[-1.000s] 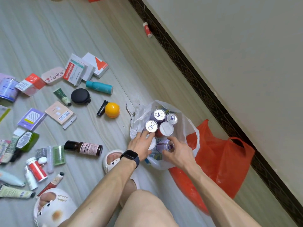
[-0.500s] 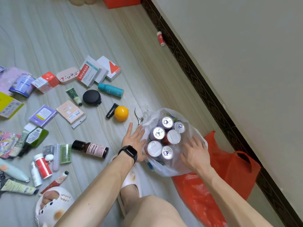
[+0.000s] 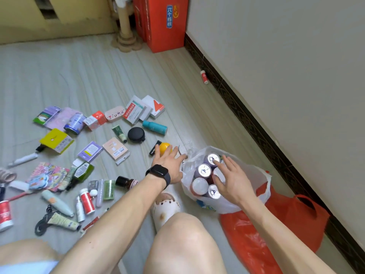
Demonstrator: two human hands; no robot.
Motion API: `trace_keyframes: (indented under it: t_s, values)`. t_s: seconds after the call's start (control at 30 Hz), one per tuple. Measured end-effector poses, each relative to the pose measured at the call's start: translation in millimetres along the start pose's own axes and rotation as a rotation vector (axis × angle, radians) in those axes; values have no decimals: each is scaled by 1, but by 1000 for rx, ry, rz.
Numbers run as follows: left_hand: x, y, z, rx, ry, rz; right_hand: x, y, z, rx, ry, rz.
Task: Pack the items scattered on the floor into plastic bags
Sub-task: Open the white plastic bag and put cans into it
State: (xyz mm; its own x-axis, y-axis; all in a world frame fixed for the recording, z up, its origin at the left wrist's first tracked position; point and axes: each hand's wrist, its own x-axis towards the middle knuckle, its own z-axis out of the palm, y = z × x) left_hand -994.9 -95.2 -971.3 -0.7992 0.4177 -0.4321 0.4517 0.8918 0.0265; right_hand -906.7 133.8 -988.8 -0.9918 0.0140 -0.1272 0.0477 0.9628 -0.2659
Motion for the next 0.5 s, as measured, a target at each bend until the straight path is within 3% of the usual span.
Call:
trace_keyframes:
  t_s: [0.23, 0.33, 0.5]
  values:
    - [-58, -88, -72, -33, 122, -102, 22, -114, -36, 144, 78, -302]
    - [-94, -146, -82, -61, 188, -247, 37, -163, -48, 179, 105, -416]
    - [-143, -233, -54, -212, 161, -518, 69, -234, -46, 194, 70, -570]
